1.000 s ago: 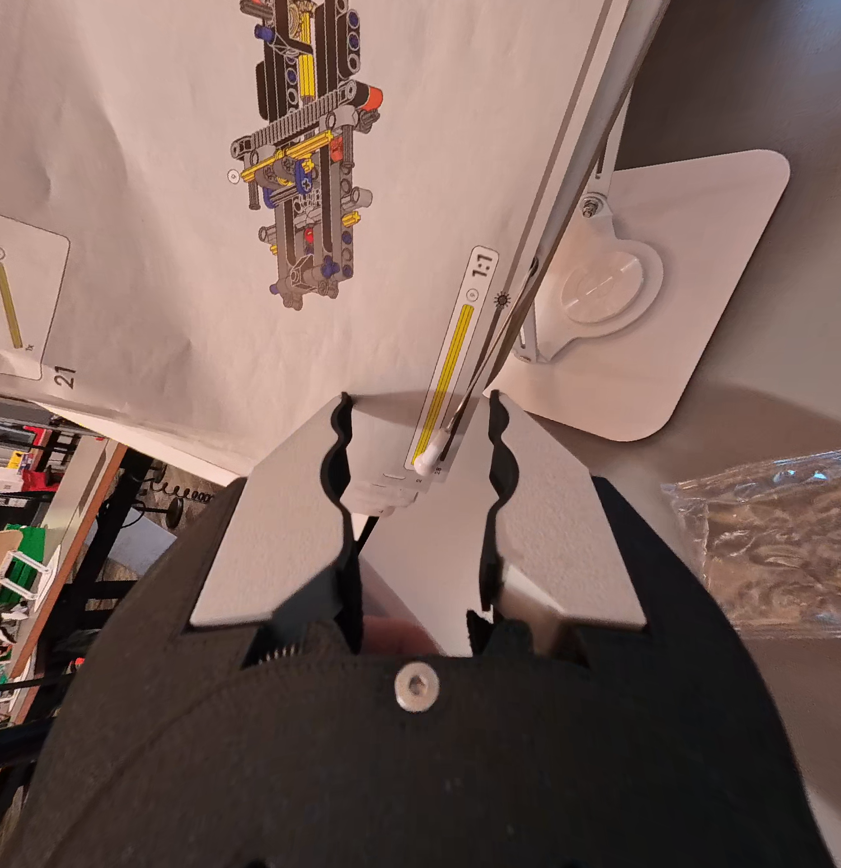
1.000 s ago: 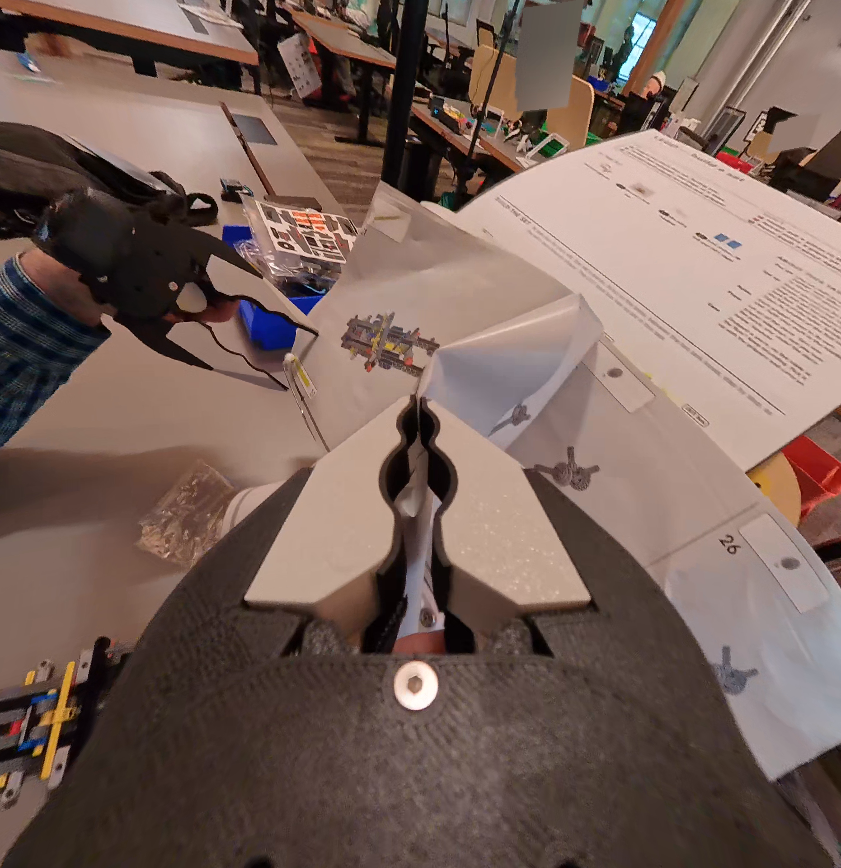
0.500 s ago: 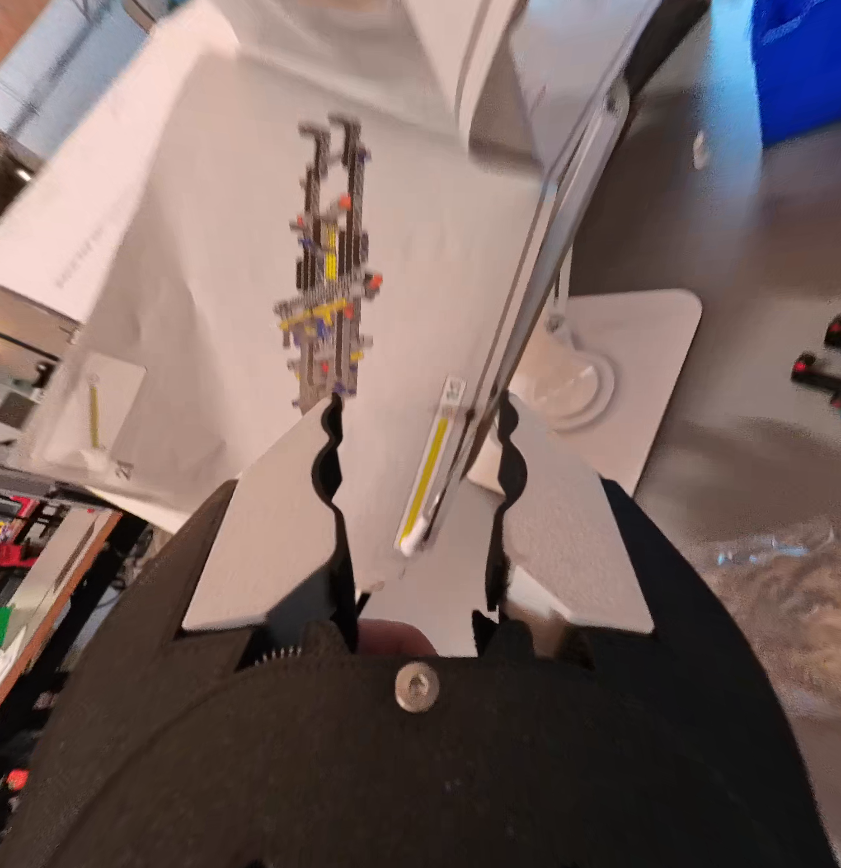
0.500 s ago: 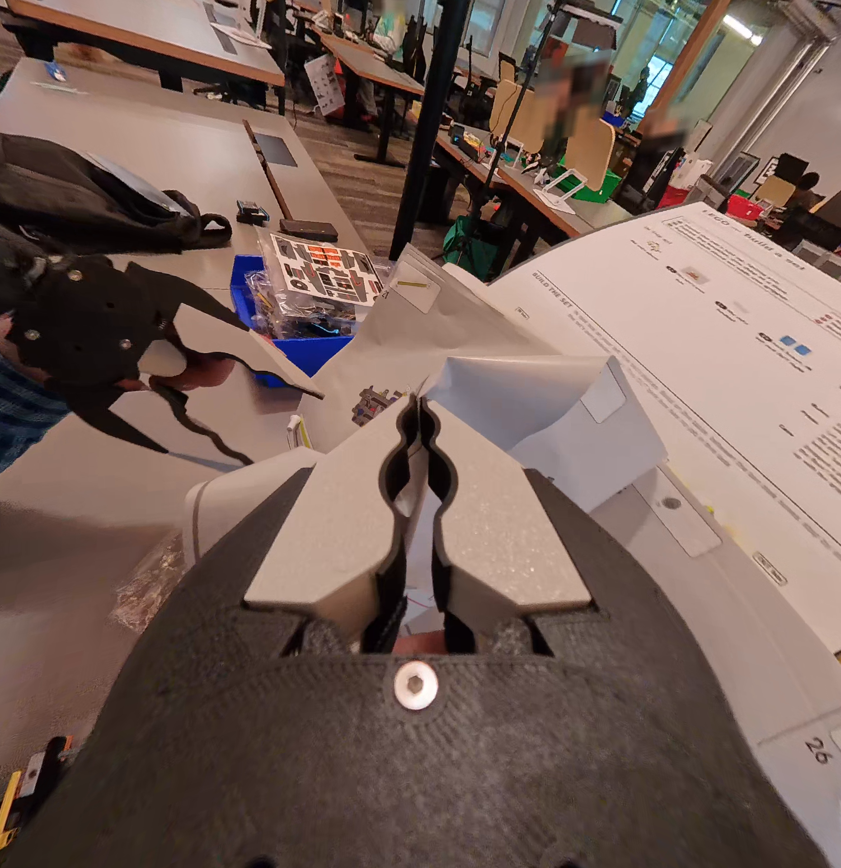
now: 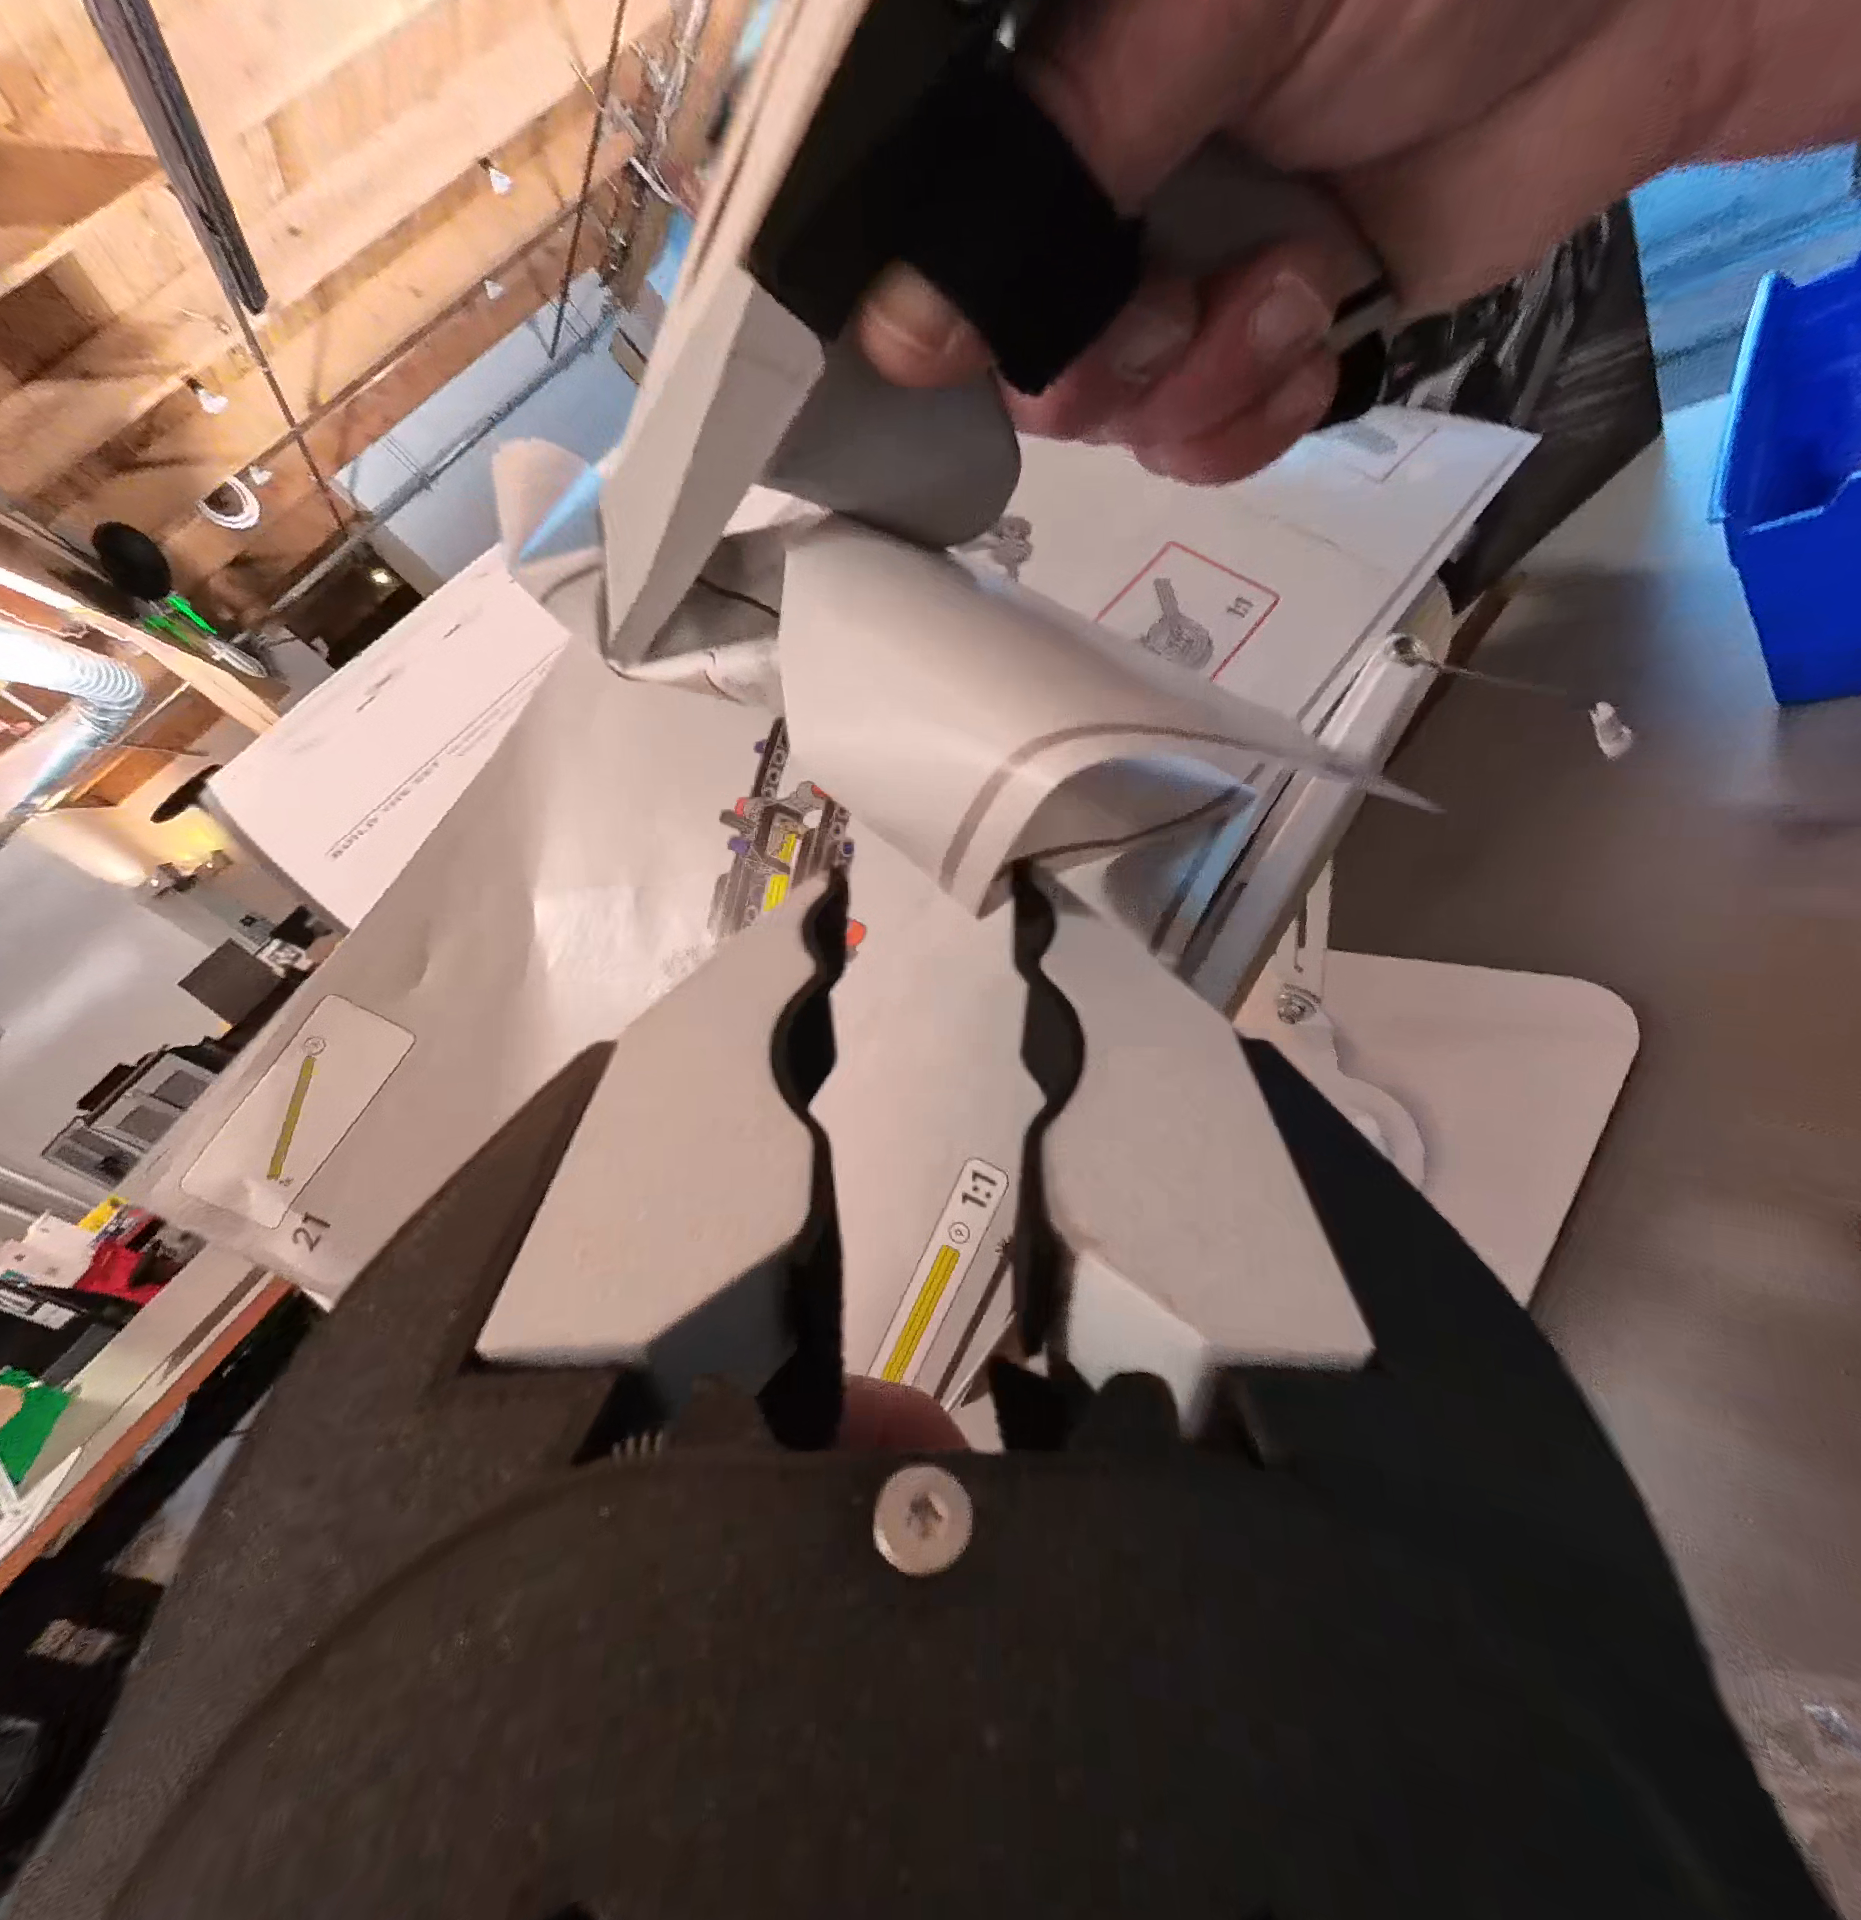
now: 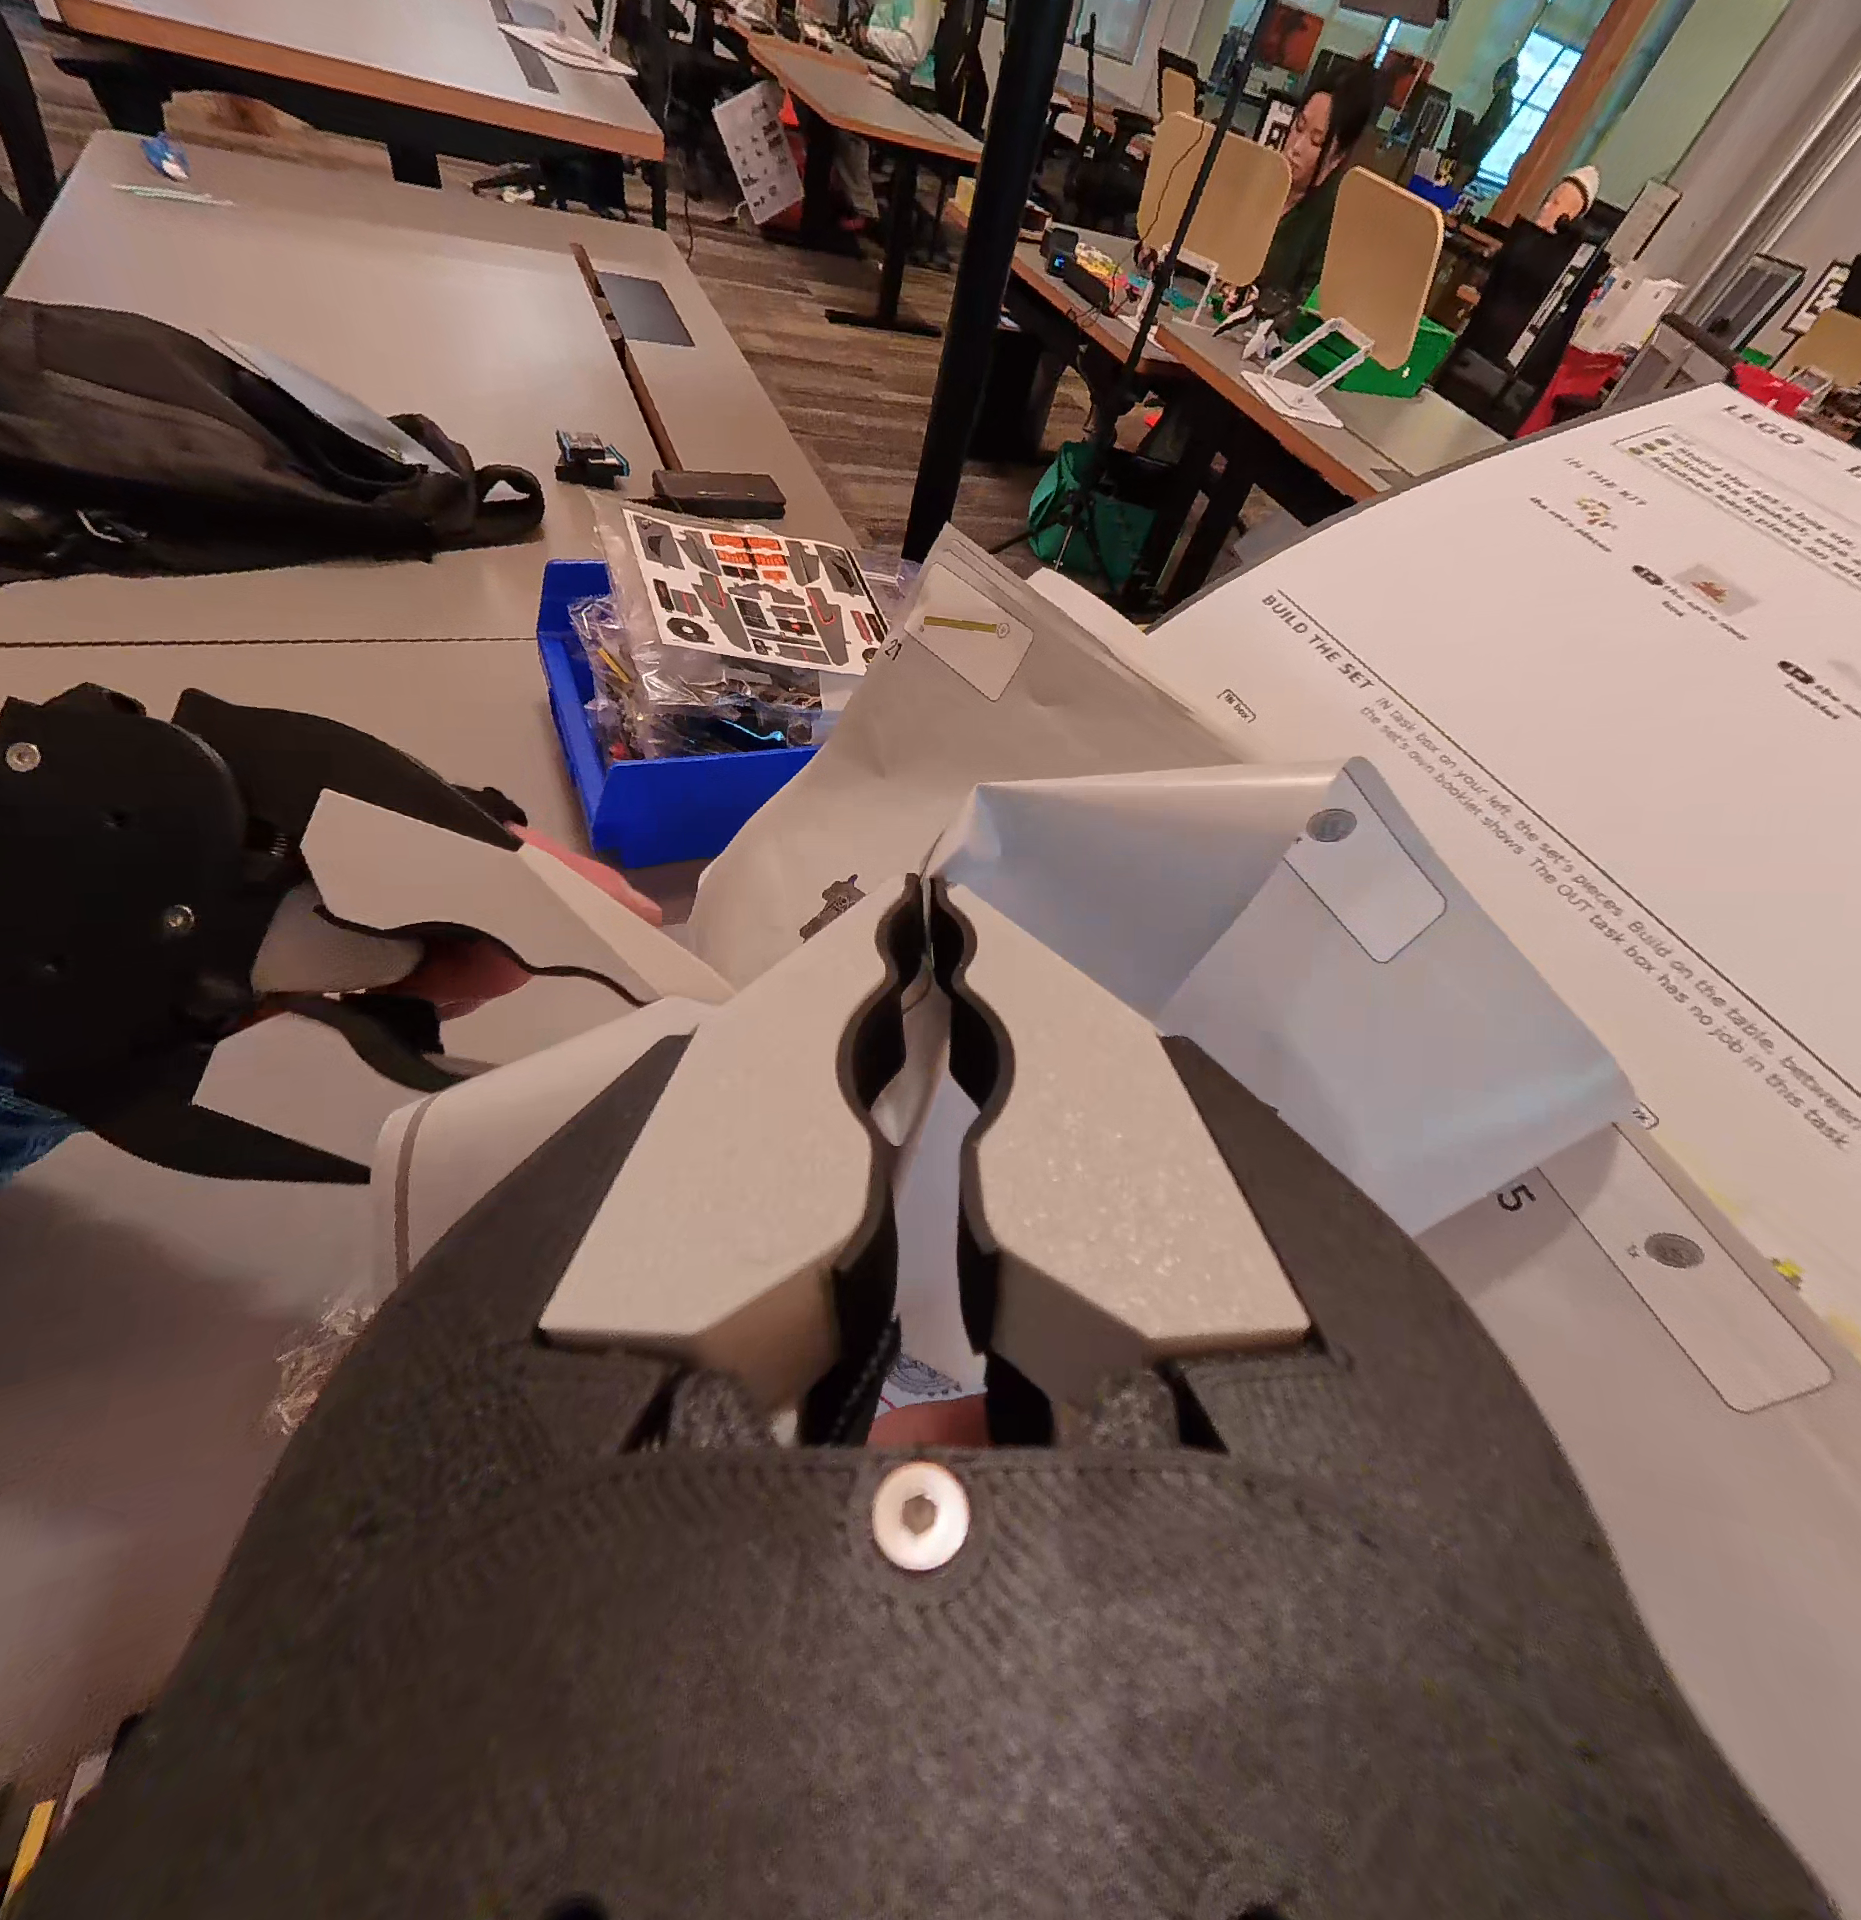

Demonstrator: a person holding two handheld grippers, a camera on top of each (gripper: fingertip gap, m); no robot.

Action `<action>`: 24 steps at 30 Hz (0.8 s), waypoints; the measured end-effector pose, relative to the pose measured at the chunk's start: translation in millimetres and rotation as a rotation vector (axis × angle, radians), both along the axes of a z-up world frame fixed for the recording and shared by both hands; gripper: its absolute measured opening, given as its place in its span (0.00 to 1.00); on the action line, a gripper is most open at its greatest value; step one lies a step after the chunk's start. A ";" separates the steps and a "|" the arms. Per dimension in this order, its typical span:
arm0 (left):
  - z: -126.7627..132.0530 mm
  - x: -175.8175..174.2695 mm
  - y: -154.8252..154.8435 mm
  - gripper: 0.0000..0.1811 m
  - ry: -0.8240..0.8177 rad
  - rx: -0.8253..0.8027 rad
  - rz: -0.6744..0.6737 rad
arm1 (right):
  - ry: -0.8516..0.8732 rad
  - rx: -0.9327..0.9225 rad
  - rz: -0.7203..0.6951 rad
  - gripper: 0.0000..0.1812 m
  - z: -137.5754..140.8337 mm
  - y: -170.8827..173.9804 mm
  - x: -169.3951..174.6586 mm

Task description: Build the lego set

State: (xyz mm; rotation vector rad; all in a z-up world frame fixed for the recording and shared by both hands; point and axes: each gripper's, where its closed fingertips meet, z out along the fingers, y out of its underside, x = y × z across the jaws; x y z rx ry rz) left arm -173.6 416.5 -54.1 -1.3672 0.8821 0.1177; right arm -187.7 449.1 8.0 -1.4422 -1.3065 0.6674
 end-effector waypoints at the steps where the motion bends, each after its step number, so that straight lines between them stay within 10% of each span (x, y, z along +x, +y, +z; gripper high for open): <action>1: 2.7 -1.6 0.5 0.11 -0.019 0.007 0.004 | 0.002 -0.004 0.001 0.00 -0.5 0.5 -1.5; 11: 4.0 -6.9 6.9 0.00 -0.225 -0.035 -0.003 | 0.107 0.032 0.082 0.29 34.6 -21.8 6.2; 15: -1.4 -18.2 9.0 0.00 -0.380 -0.092 0.020 | 0.331 0.106 0.014 0.16 82.0 -28.1 58.4; 24: -31.1 -38.1 12.6 0.06 -0.692 -0.245 0.025 | -0.135 0.247 -0.106 0.09 -38.5 27.3 5.5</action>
